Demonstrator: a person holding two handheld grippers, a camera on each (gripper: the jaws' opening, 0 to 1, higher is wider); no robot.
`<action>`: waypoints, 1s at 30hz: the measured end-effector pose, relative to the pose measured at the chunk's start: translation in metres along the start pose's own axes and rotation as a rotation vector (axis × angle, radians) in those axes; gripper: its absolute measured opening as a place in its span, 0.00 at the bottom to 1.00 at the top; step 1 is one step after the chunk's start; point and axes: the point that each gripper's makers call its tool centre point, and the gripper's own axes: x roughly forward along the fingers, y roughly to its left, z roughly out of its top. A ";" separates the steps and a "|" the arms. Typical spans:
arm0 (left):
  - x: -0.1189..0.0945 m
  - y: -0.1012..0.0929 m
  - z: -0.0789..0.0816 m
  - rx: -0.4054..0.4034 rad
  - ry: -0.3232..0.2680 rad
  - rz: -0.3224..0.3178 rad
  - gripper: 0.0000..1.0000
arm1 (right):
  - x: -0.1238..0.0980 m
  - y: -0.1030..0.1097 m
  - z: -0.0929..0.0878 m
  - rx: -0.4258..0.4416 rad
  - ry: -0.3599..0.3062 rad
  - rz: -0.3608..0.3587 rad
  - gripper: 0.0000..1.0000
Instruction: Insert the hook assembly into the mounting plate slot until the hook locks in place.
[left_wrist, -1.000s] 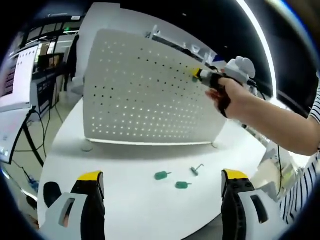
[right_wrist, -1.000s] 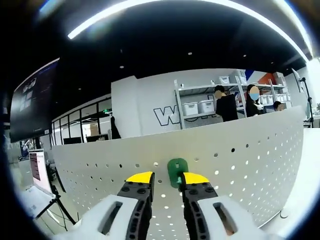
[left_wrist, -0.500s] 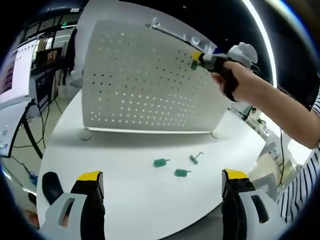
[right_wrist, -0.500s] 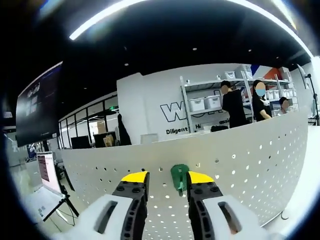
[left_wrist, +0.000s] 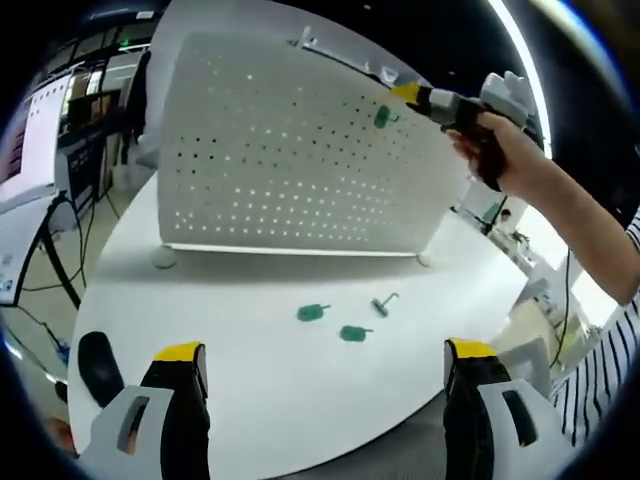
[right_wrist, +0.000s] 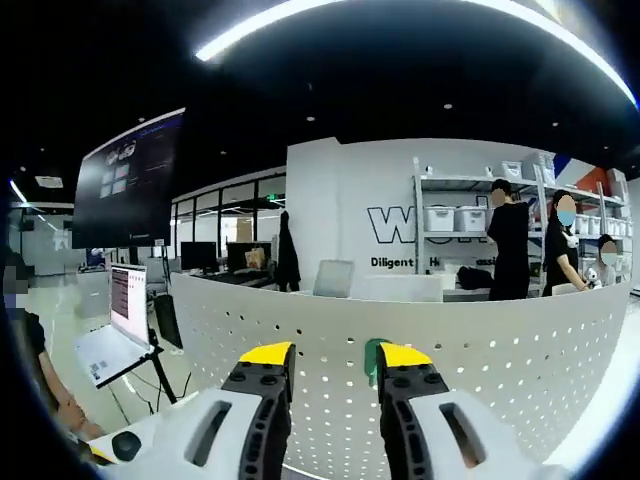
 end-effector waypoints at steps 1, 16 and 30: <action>0.000 0.000 -0.002 0.010 0.008 0.003 1.00 | -0.005 0.000 -0.003 -0.007 0.014 0.013 0.31; -0.005 -0.007 -0.013 0.057 0.049 -0.005 1.00 | -0.096 -0.023 -0.088 -0.057 0.262 0.074 0.33; -0.009 -0.013 -0.025 0.022 0.074 -0.030 1.00 | -0.155 -0.034 -0.154 -0.014 0.443 0.056 0.34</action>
